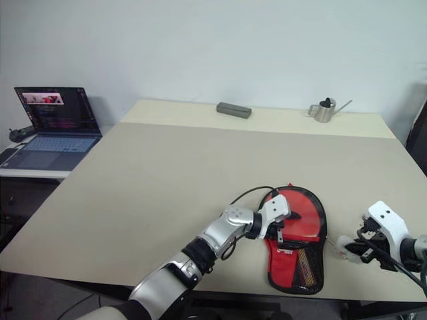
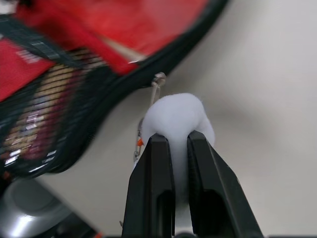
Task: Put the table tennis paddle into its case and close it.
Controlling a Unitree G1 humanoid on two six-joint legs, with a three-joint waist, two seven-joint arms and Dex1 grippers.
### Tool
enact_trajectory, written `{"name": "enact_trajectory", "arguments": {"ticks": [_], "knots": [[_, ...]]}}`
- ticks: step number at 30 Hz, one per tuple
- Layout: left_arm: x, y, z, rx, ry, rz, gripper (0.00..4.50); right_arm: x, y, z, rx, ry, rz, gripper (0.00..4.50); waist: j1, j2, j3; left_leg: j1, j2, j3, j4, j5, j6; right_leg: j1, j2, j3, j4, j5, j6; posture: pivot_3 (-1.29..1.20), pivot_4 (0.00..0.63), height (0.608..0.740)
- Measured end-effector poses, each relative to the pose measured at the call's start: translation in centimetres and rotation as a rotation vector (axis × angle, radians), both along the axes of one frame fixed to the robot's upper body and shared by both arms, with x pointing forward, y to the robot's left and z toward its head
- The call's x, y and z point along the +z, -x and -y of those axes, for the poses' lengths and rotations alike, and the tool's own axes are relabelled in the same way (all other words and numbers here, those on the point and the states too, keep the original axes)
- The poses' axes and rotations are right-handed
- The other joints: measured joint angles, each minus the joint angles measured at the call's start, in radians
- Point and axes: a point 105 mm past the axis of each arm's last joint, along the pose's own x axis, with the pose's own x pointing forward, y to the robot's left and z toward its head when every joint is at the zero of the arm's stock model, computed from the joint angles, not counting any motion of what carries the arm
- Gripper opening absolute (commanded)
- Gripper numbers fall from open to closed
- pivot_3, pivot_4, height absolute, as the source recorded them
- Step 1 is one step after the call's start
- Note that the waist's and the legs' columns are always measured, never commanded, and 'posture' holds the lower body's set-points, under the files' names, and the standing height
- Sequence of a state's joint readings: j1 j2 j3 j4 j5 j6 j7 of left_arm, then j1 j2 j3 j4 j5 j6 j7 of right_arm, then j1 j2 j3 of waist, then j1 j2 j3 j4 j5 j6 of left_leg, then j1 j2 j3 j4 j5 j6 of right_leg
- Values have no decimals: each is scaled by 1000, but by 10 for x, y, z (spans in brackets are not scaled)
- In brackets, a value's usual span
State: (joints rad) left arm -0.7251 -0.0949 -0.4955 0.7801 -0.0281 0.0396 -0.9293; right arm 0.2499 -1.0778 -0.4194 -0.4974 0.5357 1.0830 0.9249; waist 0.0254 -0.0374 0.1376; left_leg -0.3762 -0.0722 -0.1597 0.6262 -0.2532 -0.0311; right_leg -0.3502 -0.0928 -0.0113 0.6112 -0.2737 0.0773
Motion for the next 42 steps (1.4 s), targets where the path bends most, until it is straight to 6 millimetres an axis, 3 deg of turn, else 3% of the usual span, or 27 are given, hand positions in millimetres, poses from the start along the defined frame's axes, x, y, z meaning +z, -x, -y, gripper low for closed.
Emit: {"name": "enact_trajectory", "arguments": {"ticks": [10, 22, 34, 41, 42], "knots": [[-1, 0, 0, 1, -2, 1, 4500, -8, 43, -25, 188, -68, -136, 0, 0, -3, -2, -2, 0, 0, 0, -2, -1, 0, -1, -1, -1, -4, -1, 0, 150, 740], [-1, 1, 0, 0, -3, 0, 4500, -16, 74, -47, 321, -75, -193, 0, 1, -5, -3, -2, 0, 0, 0, -3, -1, 0, -4, -3, -1, -7, -1, 0, 150, 740], [-2, 1, 0, 1, -6, -3, 4500, -21, 79, -65, 393, -100, -179, 0, 1, -6, -3, -2, 0, 2, 0, -3, -1, 0, -9, -4, -1, -8, -1, 0, 150, 740], [-2, 1, 0, 1, -6, -3, 4500, -18, 75, -67, 399, -103, -162, 2315, 1, -7, -3, -2, 0, 1, 0, -3, -1, 0, -9, -5, -1, -9, -1, 0, 150, 740], [-2, 1, 0, 1, -6, -3, 4500, -18, 76, -68, 407, -108, -164, 2315, 1, -7, -3, -2, 0, 1, 0, -3, -1, 0, -9, -5, -1, -9, -1, 0, 150, 740]]}}
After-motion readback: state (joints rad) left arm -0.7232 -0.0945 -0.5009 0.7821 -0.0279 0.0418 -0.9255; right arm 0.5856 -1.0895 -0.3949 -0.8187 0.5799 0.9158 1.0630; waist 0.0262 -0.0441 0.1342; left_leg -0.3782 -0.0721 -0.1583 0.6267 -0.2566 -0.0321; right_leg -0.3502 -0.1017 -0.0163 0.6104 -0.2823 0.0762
